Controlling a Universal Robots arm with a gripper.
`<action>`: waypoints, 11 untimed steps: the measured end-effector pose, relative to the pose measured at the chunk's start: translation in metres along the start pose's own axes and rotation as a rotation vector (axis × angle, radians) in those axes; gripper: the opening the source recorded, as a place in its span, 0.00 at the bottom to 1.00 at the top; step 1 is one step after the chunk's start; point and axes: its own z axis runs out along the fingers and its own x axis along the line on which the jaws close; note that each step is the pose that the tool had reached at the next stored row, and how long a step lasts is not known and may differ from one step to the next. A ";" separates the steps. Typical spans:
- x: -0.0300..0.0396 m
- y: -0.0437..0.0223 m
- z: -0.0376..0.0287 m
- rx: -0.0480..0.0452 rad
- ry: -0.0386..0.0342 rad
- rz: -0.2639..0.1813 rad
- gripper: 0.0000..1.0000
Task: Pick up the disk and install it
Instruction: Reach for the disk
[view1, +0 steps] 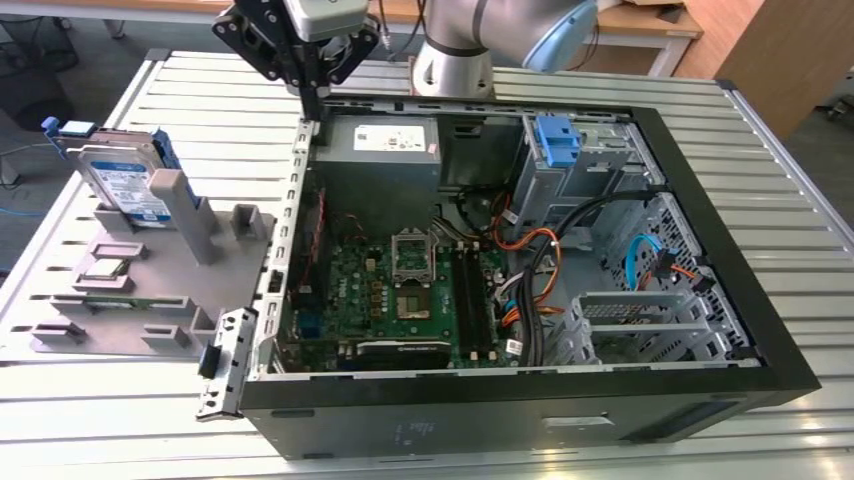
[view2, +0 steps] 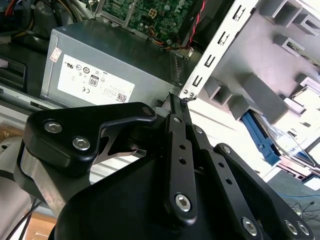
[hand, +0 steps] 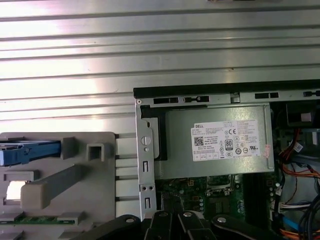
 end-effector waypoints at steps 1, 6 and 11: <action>0.0006 0.0000 0.0000 0.0000 0.0000 0.000 0.11; 0.0033 -0.0002 -0.0001 0.0000 -0.0001 0.000 0.11; 0.0056 -0.0004 -0.0001 -0.0001 -0.0001 0.000 0.11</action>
